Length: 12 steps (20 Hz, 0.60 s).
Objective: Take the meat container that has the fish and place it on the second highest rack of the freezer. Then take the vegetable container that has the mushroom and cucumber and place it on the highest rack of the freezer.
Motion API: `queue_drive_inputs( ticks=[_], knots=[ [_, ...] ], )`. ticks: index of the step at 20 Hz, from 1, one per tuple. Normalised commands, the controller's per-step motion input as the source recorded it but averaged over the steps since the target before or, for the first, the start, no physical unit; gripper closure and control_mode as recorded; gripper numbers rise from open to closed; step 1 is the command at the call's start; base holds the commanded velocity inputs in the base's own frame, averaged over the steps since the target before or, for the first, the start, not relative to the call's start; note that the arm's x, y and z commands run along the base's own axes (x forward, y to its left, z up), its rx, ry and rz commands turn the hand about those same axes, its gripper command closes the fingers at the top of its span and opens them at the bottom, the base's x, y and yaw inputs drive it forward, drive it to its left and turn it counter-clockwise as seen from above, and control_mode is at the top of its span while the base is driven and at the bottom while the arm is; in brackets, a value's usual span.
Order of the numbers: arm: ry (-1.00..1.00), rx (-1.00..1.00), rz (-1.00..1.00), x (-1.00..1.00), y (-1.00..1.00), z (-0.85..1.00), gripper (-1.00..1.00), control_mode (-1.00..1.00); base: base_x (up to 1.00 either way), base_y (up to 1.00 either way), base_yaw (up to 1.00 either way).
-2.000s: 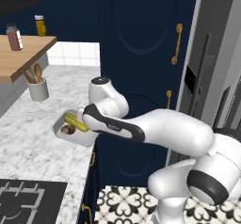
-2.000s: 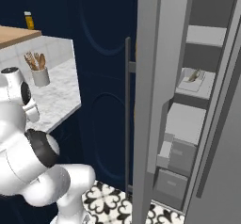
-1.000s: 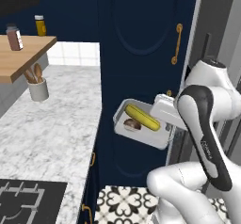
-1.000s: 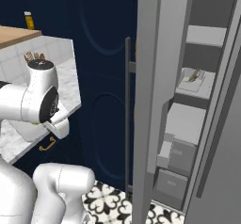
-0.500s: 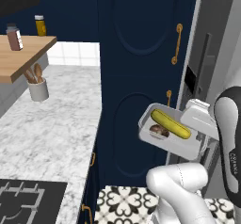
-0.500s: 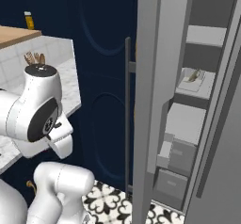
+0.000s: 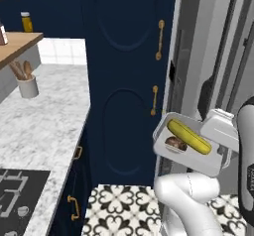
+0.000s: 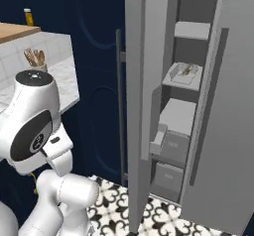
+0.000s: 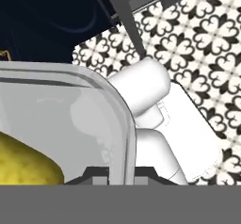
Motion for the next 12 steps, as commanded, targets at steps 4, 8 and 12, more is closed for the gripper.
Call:
queue_drive_inputs(
  ticks=[4,8,12],
  knots=[
    [0.0,0.0,0.0,0.0,0.0,0.0,1.0,1.0,0.0,-1.0,0.02],
    [0.0,0.0,0.0,0.0,0.0,0.0,1.0,1.0,0.01,-1.0,0.08],
    [0.0,0.0,0.0,0.0,0.0,0.0,1.0,1.0,0.3,-0.98,0.07]
  ],
)
